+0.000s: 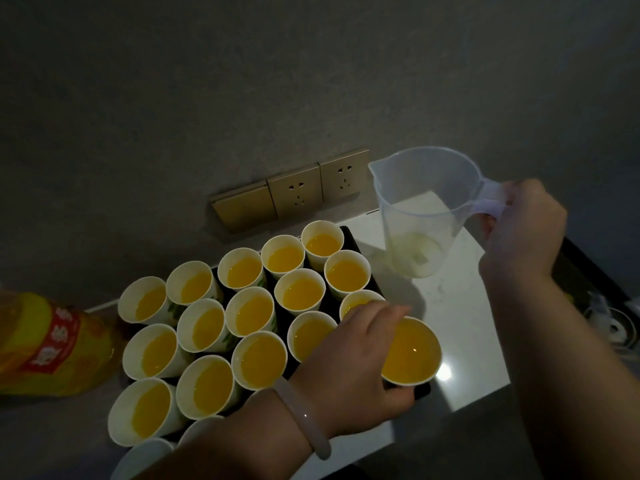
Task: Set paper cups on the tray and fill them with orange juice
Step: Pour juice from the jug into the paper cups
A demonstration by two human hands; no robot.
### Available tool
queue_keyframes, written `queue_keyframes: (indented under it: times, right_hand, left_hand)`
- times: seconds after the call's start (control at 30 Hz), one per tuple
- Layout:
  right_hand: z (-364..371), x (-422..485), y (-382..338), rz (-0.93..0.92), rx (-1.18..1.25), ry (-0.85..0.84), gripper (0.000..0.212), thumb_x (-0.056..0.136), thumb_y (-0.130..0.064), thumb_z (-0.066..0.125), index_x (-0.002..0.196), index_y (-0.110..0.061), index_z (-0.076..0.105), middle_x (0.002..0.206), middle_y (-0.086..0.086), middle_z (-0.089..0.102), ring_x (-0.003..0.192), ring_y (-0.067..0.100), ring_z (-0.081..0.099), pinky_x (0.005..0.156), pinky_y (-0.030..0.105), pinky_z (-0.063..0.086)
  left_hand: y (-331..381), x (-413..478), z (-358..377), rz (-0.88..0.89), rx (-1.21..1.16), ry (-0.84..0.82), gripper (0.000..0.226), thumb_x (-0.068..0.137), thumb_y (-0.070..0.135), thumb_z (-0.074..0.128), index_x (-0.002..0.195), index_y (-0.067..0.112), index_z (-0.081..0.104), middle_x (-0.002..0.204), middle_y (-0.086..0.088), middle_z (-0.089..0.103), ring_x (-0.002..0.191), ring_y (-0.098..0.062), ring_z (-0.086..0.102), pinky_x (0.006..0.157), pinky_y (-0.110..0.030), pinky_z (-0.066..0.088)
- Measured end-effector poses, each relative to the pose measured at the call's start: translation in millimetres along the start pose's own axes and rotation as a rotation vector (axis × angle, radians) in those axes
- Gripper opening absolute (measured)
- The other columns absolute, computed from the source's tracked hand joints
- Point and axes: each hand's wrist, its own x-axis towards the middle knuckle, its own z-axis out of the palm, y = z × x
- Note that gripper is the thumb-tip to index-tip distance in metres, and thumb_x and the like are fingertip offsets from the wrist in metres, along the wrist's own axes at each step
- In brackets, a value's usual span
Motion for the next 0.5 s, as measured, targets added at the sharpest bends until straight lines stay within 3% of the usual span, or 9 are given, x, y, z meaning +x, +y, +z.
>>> queue_keyframes:
  times: [0.07, 0.17, 0.3, 0.5]
  right_hand:
    - [0.5, 2.9, 5.1, 0.084, 0.06, 0.003, 0.026, 0.089, -0.001, 0.062, 0.114, 0.005, 0.057, 0.115, 0.02, 0.062, 0.106, 0.032, 0.06, 0.077, 0.025, 0.039]
    - [2.3, -2.2, -1.0, 0.151, 0.135, 0.006, 0.022, 0.092, -0.001, 0.057, 0.114, 0.004, 0.057, 0.109, 0.014, 0.061, 0.101, 0.026, 0.059, 0.073, 0.01, 0.034]
    - [3.5, -5.1, -0.8, 0.16, 0.292, -0.052, 0.033, 0.095, -0.005, 0.045, 0.117, 0.018, 0.051, 0.117, 0.042, 0.052, 0.102, 0.05, 0.053, 0.052, 0.012, 0.044]
    - [7.3, -6.4, -0.8, 0.182, 0.364, -0.034, 0.036, 0.094, -0.008, 0.044, 0.118, 0.019, 0.05, 0.118, 0.043, 0.05, 0.101, 0.046, 0.049, 0.048, 0.011, 0.042]
  left_hand:
    - [0.9, 2.4, 2.3, 0.034, 0.051, -0.005, 0.078, 0.078, 0.036, 0.071, 0.144, 0.024, 0.032, 0.143, 0.005, 0.038, 0.129, -0.007, 0.031, 0.092, -0.005, 0.018]
    - [1.8, 5.3, 4.2, 0.071, 0.06, -0.01, 0.076, 0.076, 0.033, 0.07, 0.142, 0.021, 0.034, 0.14, 0.002, 0.04, 0.126, -0.011, 0.034, 0.094, -0.011, 0.023]
    - [1.3, 4.8, 5.6, 0.075, 0.029, -0.031, 0.076, 0.077, 0.031, 0.071, 0.143, 0.02, 0.034, 0.14, 0.001, 0.039, 0.128, -0.013, 0.035, 0.096, -0.015, 0.026]
    - [-6.4, 5.1, 11.3, 0.082, 0.077, -0.112, 0.076, 0.08, 0.032, 0.069, 0.146, 0.018, 0.032, 0.142, -0.001, 0.039, 0.13, -0.015, 0.034, 0.096, -0.017, 0.024]
